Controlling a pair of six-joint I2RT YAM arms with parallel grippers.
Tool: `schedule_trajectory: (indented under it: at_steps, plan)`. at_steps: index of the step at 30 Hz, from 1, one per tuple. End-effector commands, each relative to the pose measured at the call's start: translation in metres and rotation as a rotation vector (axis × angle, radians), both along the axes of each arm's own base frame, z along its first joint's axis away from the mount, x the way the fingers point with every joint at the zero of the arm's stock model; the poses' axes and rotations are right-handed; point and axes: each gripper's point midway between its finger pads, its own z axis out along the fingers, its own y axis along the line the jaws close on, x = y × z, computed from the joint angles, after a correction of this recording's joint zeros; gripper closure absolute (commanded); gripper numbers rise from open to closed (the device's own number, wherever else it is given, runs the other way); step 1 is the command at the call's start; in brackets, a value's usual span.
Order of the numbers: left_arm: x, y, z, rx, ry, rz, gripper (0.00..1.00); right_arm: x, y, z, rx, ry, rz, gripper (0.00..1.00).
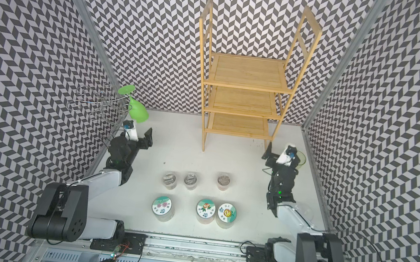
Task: Place the seed container on the shelf
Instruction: Move the shelf to the center of the board.
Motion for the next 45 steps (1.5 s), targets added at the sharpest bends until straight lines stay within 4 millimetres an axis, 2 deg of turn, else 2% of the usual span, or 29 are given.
schedule_trajectory:
  at_steps: [1, 5, 8, 11, 17, 20, 23, 30, 35, 42, 45]
  plan:
    - [-0.004, -0.027, 0.003, -0.013, 0.167, -0.018, 0.24, 0.01, 0.014, -0.018, 0.083, 0.235, 0.014, 0.01]
    - [-0.014, -0.08, 0.055, 0.013, 0.12, -0.055, 0.24, 0.021, 0.019, 0.012, 0.163, 0.265, -0.005, 0.01]
    - [-0.025, -0.12, 0.079, -0.02, 0.112, -0.108, 0.25, 0.029, 0.022, 0.035, 0.162, 0.248, 0.004, 0.0]
    - [-0.033, -0.155, 0.093, -0.02, 0.131, -0.146, 0.26, 0.039, 0.022, 0.058, 0.123, 0.229, -0.001, 0.0]
    - [-0.034, -0.189, 0.106, -0.043, 0.16, -0.176, 0.26, 0.055, 0.018, 0.095, 0.087, 0.159, -0.035, 0.01]
    - [-0.029, -0.199, 0.109, -0.023, 0.174, -0.178, 0.27, 0.057, 0.016, 0.105, 0.08, 0.128, -0.048, 0.02]
    - [-0.028, -0.204, 0.111, -0.02, 0.172, -0.19, 0.27, 0.062, 0.013, 0.108, 0.048, 0.118, -0.071, 0.02]
    - [-0.019, -0.206, 0.123, 0.004, 0.142, -0.176, 0.35, 0.083, 0.006, 0.116, -0.04, 0.099, -0.111, 0.07]
    - [-0.014, -0.209, 0.14, -0.005, 0.097, -0.176, 0.36, 0.097, 0.007, 0.117, -0.067, 0.089, -0.096, 0.13]
    - [-0.012, -0.214, 0.15, -0.022, 0.07, -0.186, 0.4, 0.107, 0.003, 0.111, -0.06, 0.092, -0.1, 0.2]
    - [-0.01, -0.22, 0.154, -0.027, 0.049, -0.193, 0.44, 0.113, 0.002, 0.111, -0.043, 0.09, -0.075, 0.29]
